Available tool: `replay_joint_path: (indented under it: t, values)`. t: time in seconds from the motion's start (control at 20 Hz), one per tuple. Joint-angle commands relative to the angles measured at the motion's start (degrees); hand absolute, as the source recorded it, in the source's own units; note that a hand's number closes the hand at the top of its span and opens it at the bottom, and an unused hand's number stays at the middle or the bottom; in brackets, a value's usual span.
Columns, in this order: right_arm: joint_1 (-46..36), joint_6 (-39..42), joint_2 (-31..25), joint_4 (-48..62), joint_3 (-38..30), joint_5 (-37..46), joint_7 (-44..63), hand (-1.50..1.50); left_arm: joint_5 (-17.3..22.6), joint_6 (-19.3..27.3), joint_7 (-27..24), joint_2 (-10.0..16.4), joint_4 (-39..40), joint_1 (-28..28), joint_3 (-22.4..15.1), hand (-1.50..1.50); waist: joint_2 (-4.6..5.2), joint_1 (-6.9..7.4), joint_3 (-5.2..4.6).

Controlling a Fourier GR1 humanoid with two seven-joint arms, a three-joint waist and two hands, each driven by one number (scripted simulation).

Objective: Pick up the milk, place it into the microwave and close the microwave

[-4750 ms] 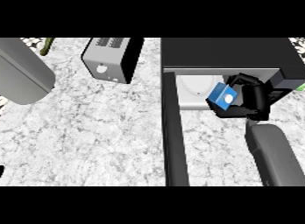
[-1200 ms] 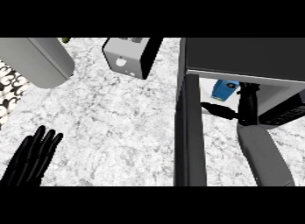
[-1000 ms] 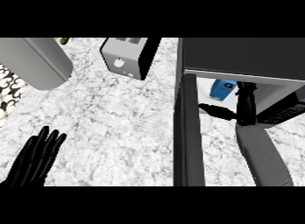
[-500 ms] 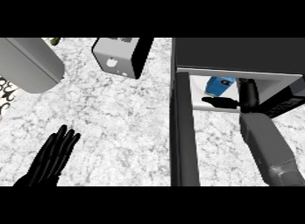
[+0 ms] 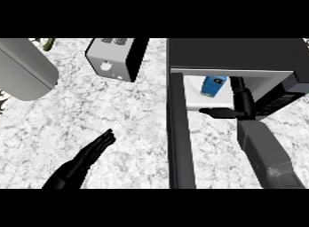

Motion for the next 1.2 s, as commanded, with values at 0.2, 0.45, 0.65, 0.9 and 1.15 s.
replay_joint_path:
  t: [0.2, 0.45, 0.65, 0.9, 1.15]
  values:
    - [11.4, 5.7, 0.0, -8.5, 2.5, -0.7, -2.4, -1.50, -6.6, -0.9, -3.2, 0.8, 7.4, -3.6, -4.5, 1.50, -0.78, -2.49, -0.08]
    - [21.9, 7.2, 1.3, -21.2, 6.0, -0.6, -0.5, -1.50, -7.7, 0.3, -3.7, -0.9, 14.3, -7.5, -5.1, 1.50, -0.98, -3.54, -0.16]
    - [29.1, 9.9, -1.0, -28.8, 6.2, -1.8, -0.1, -1.50, -13.1, 3.1, -2.4, -1.0, 17.9, -11.7, -9.4, 1.50, -0.74, -3.18, -0.11]
    - [38.1, 12.1, -2.2, -43.9, 8.0, -3.2, 5.2, -1.50, -12.5, 2.8, 0.9, -1.0, 24.9, -17.5, -15.0, 1.50, -0.71, -3.47, -0.14]
    - [49.5, 14.0, -2.8, -59.8, 9.1, -5.5, 9.6, -1.50, -6.7, 9.4, 0.6, -1.0, 33.9, -23.9, -22.0, 1.50, -0.53, -3.77, -0.15]
